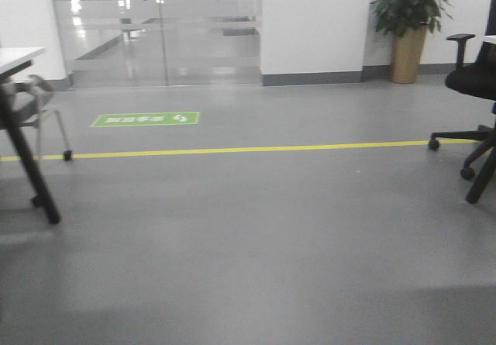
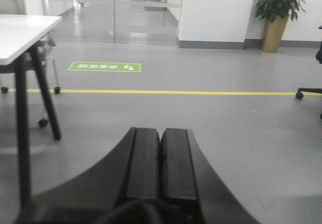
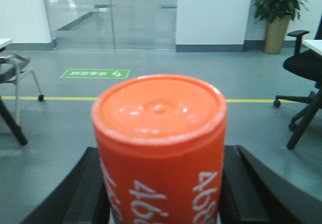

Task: Grab orange capacitor from left shelf to right conveyor
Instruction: 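Turn and drive the base up to the red-framed conveyor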

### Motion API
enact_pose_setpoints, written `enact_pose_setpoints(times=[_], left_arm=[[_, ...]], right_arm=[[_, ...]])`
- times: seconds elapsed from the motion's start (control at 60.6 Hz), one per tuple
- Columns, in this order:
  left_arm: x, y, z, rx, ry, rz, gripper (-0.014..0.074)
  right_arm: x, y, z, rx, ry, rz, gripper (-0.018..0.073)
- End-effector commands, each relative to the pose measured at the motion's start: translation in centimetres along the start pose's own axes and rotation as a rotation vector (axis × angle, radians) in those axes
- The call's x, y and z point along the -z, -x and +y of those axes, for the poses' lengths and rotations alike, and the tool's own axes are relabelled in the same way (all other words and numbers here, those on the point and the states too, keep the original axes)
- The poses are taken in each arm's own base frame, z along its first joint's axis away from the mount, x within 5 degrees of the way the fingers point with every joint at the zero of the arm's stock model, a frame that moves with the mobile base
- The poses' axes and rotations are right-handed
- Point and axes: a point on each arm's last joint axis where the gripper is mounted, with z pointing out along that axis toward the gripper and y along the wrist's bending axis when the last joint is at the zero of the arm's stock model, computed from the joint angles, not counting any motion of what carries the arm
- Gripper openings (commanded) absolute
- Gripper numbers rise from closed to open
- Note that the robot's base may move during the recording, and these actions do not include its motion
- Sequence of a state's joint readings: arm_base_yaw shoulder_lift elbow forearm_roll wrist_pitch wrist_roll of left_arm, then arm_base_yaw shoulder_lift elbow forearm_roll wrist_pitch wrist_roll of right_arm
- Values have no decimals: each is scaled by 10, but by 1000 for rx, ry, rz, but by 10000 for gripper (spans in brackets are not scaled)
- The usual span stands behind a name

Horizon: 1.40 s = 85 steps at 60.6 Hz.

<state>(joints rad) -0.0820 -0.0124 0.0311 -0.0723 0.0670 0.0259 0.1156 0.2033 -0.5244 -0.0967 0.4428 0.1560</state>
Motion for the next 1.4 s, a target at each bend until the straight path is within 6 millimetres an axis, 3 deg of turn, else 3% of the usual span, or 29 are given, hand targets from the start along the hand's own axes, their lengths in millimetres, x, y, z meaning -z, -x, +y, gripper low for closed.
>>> enact_pose_setpoints(times=[0.0,1.386], left_arm=[[2,10,0,3,0,-104,-127],[2,10,0,3,4,-104,-127]], right_arm=[[2,17,1,21,7,-110,99],[2,17,1,21,7,-110,99]])
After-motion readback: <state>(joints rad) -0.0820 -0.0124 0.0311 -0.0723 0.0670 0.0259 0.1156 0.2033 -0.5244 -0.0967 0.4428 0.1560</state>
